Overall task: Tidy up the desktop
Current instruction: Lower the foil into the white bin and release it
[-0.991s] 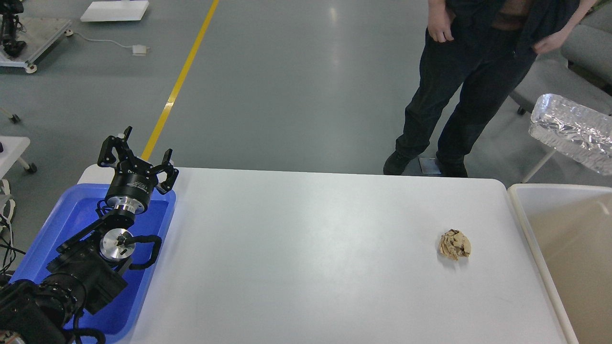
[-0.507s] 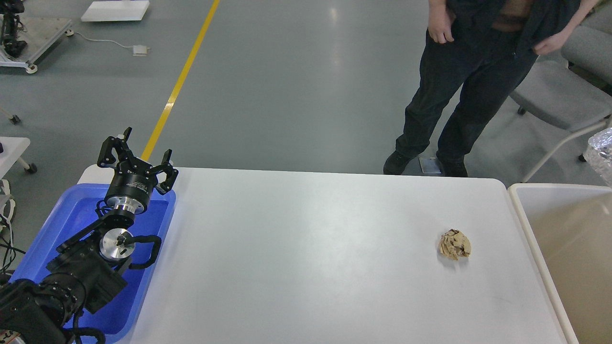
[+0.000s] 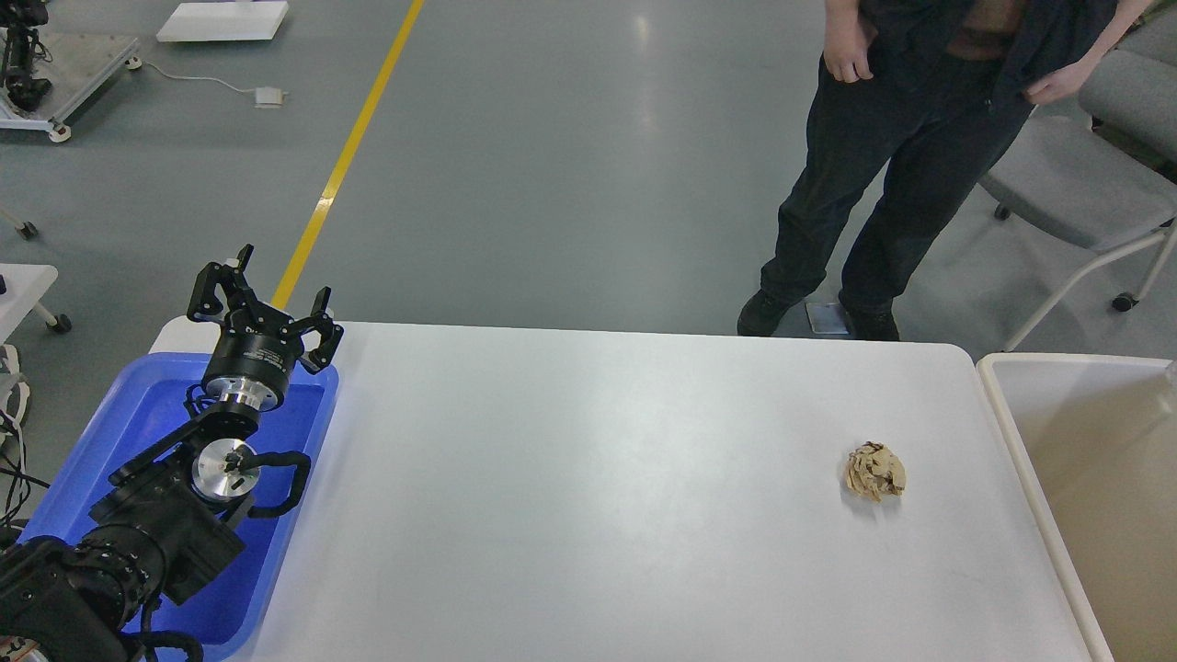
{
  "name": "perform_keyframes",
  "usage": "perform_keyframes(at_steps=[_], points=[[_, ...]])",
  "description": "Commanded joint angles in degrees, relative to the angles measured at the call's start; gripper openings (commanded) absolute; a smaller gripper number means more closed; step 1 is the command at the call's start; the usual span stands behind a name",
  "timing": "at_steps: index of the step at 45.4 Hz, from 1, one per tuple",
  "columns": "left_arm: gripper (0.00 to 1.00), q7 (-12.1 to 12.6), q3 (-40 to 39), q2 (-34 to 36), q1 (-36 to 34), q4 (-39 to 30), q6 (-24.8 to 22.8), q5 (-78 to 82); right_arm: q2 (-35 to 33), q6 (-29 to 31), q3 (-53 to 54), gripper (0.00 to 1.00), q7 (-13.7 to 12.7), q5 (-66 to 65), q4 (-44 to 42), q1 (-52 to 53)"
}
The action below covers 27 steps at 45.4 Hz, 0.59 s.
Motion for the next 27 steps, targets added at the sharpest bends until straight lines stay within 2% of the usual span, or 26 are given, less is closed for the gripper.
perform_keyframes(at_steps=[1,20,21,22,23,24,27], points=[[1.00,0.00,0.00,0.00,0.00,0.01,0.03,0.00,0.92,-0.75,1.79,0.00,-0.86,1.65,0.04,-3.07],[1.00,0.00,0.00,0.00,0.00,0.01,0.03,0.00,3.21,-1.01,1.79,0.00,0.11,1.65,0.21,-3.86],[1.00,0.00,0.00,0.00,0.00,0.01,-0.05,0.00,3.30,-1.01,1.79,0.12,0.20,1.65,0.13,-3.86],[1.00,0.00,0.00,0.00,0.00,0.01,0.03,0.00,3.30,-0.84,1.79,0.40,0.28,1.65,0.21,-3.86],[1.00,0.00,0.00,0.00,0.00,0.01,0.03,0.00,3.30,-1.01,2.05,0.80,0.46,1.65,0.21,-3.86],[1.00,0.00,0.00,0.00,0.00,0.01,0.03,0.00,3.21,-0.49,2.05,1.00,0.81,1.65,0.30,-3.86],[1.00,0.00,0.00,0.00,0.00,0.01,0.03,0.00,3.21,-0.48,2.05,1.00,1.78,1.65,0.21,-3.86]])
